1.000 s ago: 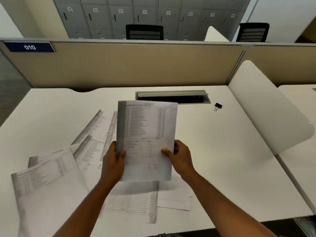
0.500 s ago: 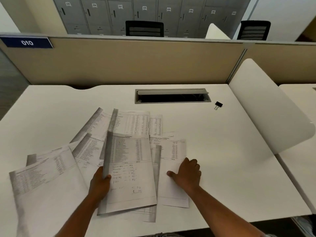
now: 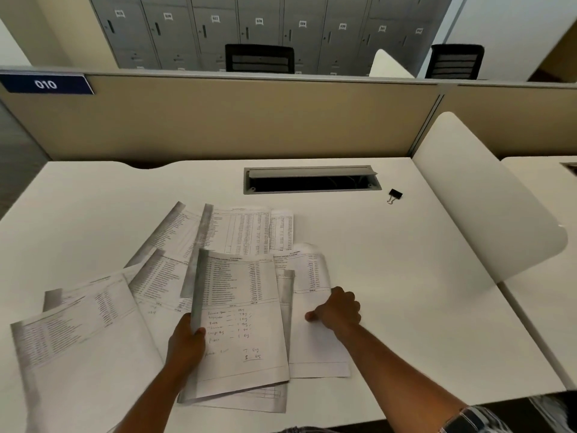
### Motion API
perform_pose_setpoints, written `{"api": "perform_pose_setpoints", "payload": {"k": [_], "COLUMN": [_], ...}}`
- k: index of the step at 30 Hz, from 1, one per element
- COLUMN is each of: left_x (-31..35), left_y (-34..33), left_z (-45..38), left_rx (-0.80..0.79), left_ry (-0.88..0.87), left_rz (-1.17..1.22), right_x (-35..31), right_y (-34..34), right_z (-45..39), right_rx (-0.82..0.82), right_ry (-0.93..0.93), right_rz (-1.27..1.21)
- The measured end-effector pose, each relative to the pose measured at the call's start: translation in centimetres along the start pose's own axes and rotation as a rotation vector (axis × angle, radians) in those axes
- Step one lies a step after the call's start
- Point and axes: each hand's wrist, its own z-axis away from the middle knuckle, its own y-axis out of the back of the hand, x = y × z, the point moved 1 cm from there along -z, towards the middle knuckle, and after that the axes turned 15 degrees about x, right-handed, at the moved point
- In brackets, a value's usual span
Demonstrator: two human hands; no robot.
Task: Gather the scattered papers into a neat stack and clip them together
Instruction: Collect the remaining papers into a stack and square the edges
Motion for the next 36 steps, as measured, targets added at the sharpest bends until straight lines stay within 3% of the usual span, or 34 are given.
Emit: {"api": "perform_pose_setpoints", "payload": {"k": [6, 9, 13, 18, 25, 30, 36], "left_x": [-0.3, -0.4, -0.4, -0.6, -0.2, 0.2, 1.2], "left_y": [0.1, 0.2, 0.3, 0.0, 0.1, 0.2, -0.3], "left_z": [-0.5, -0.4, -0.4, -0.6, -0.7, -0.7, -0.6], "left_rx": [-0.016, -0.026, -0.028, -0.027, -0.015, -0.018, -0.068], "left_ry": [-0.006, -0.004, -0.004, 0.015, 0.049, 0.077, 0.090], "left_rz": [0.004, 0.011, 0.012, 0.022, 0.047, 0.075, 0.104], "right_x": [0.2, 1.2, 1.9, 3.2, 8.3, 11.8, 10.7], "right_y": [0.5, 0.9, 1.6, 1.6, 4.0, 6.1, 6.4], "right_z": [-0.4, -1.7, -2.4, -3.6, -6.3, -8.6, -8.1], "right_rx": [-0.010, -0.131, -0.355, -0.165, -0.046, -0.022, -0.182], "right_ry": [-0.002, -0.111, 0.002, 0.147, -0.067, -0.171, -0.091], "right_rz": [-0.499, -0.690, -0.710, -0.634, -0.857, -0.996, -1.081]}}
